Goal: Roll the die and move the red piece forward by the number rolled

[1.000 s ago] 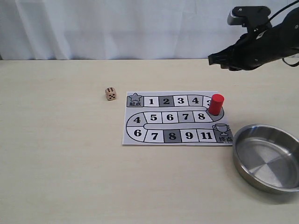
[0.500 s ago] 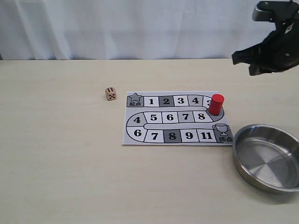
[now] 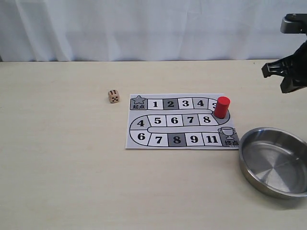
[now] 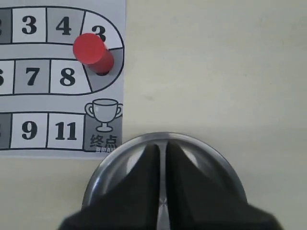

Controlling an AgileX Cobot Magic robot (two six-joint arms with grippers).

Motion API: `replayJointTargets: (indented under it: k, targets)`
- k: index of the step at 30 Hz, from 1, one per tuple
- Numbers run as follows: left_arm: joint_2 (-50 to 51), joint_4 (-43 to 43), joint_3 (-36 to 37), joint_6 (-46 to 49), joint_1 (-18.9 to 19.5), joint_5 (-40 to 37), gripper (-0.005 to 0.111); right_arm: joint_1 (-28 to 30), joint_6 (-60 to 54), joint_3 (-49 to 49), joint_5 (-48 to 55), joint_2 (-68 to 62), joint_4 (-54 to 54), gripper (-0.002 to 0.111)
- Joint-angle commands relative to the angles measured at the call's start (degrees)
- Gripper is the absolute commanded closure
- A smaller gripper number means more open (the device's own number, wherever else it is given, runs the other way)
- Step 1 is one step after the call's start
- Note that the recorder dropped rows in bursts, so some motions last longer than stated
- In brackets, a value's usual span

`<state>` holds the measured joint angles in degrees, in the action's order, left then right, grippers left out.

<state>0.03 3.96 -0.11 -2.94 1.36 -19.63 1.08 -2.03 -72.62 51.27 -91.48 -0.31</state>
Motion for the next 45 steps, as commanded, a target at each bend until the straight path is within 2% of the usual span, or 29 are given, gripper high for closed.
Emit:
replayJointTargets:
  k: [1, 9, 25, 34, 42, 45]
  targets:
    - [-0.03, -0.01, 0.11, -0.32, -0.01, 0.70, 0.107, 0.35, -0.34, 1.59, 0.01, 6.39, -0.39, 0.104]
    - [-0.03, -0.11, 0.11, -0.32, -0.01, 0.70, 0.107, 0.13, -0.09, 7.66, -3.21, 23.12, -0.11, 0.104]
    - [-0.03, -0.11, 0.11, -0.32, -0.01, 0.70, 0.107, 0.13, -0.09, 16.76, -0.93, 58.02, 1.84, 0.104]
    - [-0.03, -0.11, 0.11, -0.32, -0.01, 0.70, 0.107, 0.13, -0.09, 17.64, 5.95, 76.60, 1.91, 0.104]
    - [-0.03, -0.11, 0.11, -0.32, -0.01, 0.70, 0.107, 0.13, -0.09, 17.64, 6.03, 90.52, 1.91, 0.104]
    - [-0.03, -0.11, 0.11, -0.32, -0.01, 0.70, 0.107, 0.13, -0.09, 17.64, 6.22, 91.48, 2.07, 0.104]
